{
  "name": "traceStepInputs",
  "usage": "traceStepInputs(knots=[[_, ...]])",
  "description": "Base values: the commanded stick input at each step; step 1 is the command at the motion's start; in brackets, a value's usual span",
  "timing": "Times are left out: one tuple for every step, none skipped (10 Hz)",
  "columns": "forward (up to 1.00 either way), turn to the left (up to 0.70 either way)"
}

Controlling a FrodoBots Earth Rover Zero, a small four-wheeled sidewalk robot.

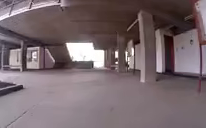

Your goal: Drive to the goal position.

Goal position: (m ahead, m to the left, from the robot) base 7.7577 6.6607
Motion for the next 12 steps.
traceStepInputs(knots=[[0.50, 0.50], [0.50, 0.50], [0.50, 0.50], [0.50, 0.40], [0.50, 0.26], [0.50, 0.00], [0.50, 0.00], [0.50, 0.00], [0.50, 0.00], [0.50, 0.00], [0.50, 0.00], [0.50, 0.00]])
